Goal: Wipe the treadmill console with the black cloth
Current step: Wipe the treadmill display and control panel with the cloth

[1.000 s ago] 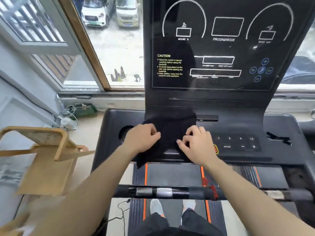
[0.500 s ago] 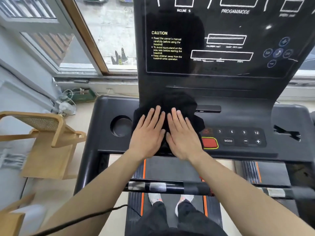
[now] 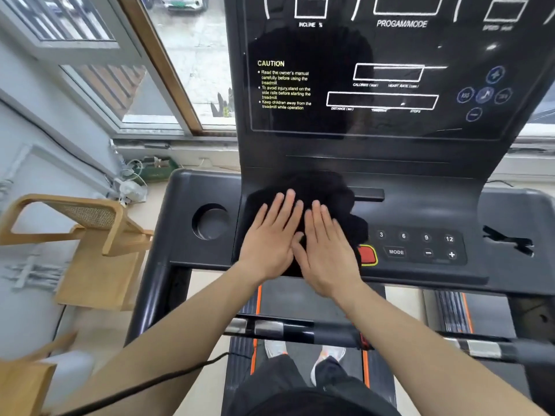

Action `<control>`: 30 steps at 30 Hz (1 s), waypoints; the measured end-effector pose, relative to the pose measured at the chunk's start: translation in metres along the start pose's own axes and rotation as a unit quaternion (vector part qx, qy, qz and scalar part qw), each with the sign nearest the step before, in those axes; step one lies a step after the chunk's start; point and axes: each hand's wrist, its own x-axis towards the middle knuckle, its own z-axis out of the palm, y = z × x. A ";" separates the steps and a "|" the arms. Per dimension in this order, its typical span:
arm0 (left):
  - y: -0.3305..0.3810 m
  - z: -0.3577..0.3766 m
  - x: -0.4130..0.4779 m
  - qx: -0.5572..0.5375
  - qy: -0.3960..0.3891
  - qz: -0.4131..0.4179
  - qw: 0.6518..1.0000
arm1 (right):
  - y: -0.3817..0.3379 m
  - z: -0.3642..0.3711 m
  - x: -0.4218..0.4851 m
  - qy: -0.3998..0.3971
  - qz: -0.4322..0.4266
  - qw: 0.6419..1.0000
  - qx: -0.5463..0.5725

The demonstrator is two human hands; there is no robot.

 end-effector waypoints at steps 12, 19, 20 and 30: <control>-0.027 0.004 -0.049 -0.001 -0.006 -0.060 0.998 | -0.026 -0.002 0.012 -0.040 -0.160 0.986 -0.003; 0.022 0.000 -0.002 -0.012 -0.008 -0.049 0.999 | 0.043 -0.026 0.019 -0.056 -0.154 0.986 -0.034; 0.033 -0.001 0.002 -0.015 -0.016 -0.036 0.999 | 0.056 -0.028 0.013 -0.057 -0.154 0.986 -0.035; 0.160 0.001 0.035 -0.046 -0.072 0.152 0.985 | 0.167 -0.022 -0.082 -0.006 0.032 0.999 -0.009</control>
